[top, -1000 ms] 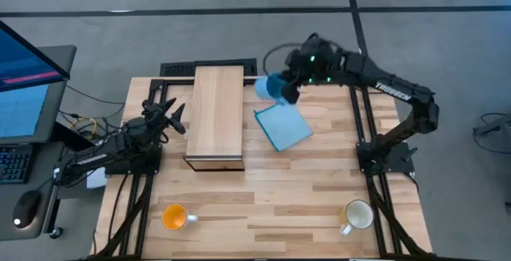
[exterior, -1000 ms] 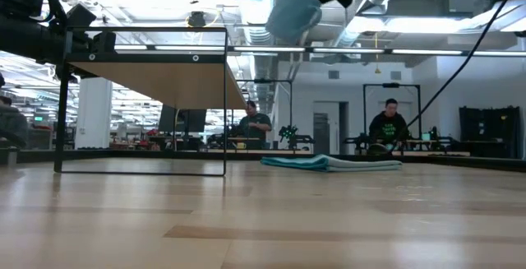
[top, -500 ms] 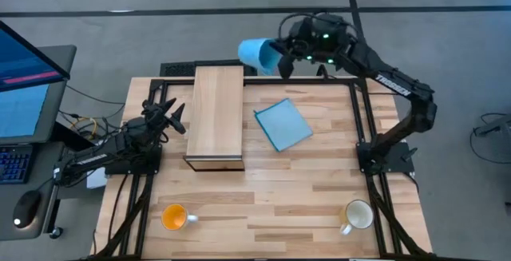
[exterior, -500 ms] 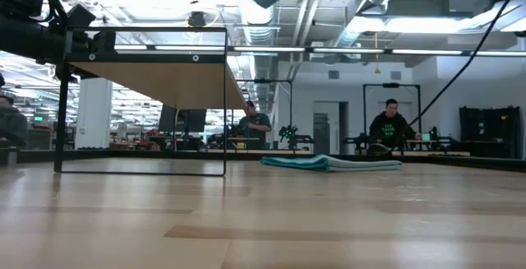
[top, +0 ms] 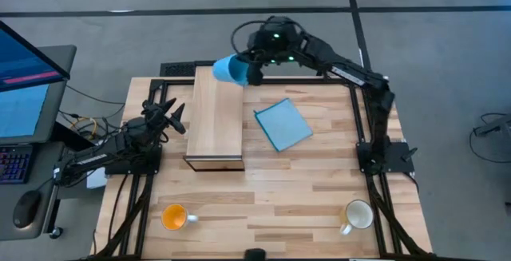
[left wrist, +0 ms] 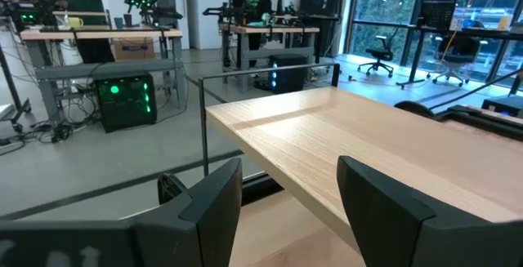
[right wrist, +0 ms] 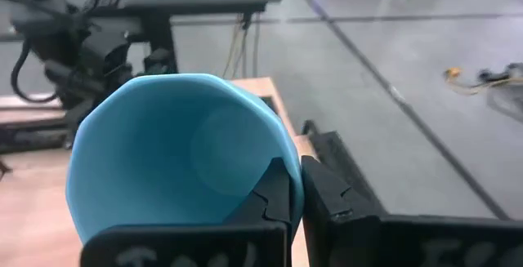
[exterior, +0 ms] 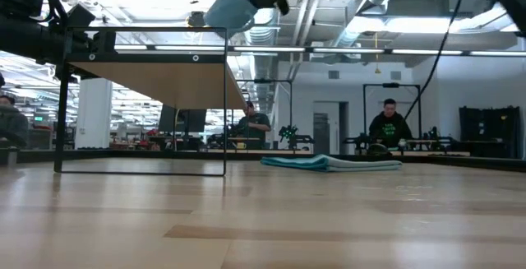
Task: Stack small to large cups/mugs on shelf
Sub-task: Put the blue mug on the shelf
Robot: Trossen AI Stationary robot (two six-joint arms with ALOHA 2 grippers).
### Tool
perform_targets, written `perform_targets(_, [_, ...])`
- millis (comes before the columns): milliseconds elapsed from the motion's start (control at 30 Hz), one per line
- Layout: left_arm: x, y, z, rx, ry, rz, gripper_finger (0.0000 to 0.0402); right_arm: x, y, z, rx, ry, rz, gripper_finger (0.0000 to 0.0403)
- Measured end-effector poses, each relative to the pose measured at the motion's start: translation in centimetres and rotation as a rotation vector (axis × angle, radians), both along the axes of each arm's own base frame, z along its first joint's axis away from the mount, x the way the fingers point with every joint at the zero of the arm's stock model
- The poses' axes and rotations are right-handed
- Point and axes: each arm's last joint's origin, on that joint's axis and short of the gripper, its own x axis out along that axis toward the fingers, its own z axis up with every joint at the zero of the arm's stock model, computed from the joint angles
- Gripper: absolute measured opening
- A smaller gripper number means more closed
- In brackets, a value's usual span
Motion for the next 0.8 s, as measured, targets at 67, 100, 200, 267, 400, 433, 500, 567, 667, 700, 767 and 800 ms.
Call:
perform_targets(67, [0.0,0.0,0.0,0.0,0.0,0.0,0.0195,1.0,-0.2,-0.5,-0.003,0.045,0.019,0.0021])
perform_targets(100, [0.0,0.0,0.0,0.0,0.0,0.0,0.0195,1.5,-0.3,-0.8,-0.007,0.069,0.03,0.0021])
perform_targets(200, [0.0,0.0,0.0,0.0,0.0,0.0,0.0195,2.5,-0.4,-1.6,-0.028,0.111,0.058,0.0021])
perform_targets(267, [0.0,0.0,0.0,0.0,0.0,-0.001,0.0195,2.8,-0.3,-2.4,-0.035,0.131,0.07,0.0021])
perform_targets(400, [0.0,0.0,0.0,0.004,0.005,-0.001,0.0195,3.4,-0.6,-3.7,-0.016,0.175,0.073,0.0021])
perform_targets(433, [0.0,0.0,0.0,0.004,0.006,-0.001,0.0195,3.4,-0.7,-4.1,-0.006,0.198,0.072,0.0021])
perform_targets(500, [0.0,0.0,0.0,0.004,0.006,-0.001,0.0195,3.3,-0.6,-4.6,0.012,0.237,0.073,0.0021])
perform_targets(567, [0.0,0.0,0.0,0.005,0.007,-0.001,0.0195,3.2,-0.6,-4.7,0.01,0.248,0.075,0.0021])
perform_targets(667, [0.0,0.0,0.0,0.006,0.008,0.0,0.0195,3.0,-0.5,-4.8,0.02,0.268,0.077,0.0021])
perform_targets(700, [0.0,0.0,0.0,0.006,0.009,0.0,0.0195,3.0,-0.5,-4.8,0.024,0.276,0.078,0.0021])
perform_targets(767, [0.0,0.0,0.0,0.006,0.009,0.0,0.0195,2.7,-0.6,-5.0,0.038,0.301,0.076,0.0021])
perform_targets(800, [0.0,0.0,0.0,0.006,0.009,0.0,0.0195,2.6,-0.6,-5.1,0.049,0.316,0.078,0.0021])
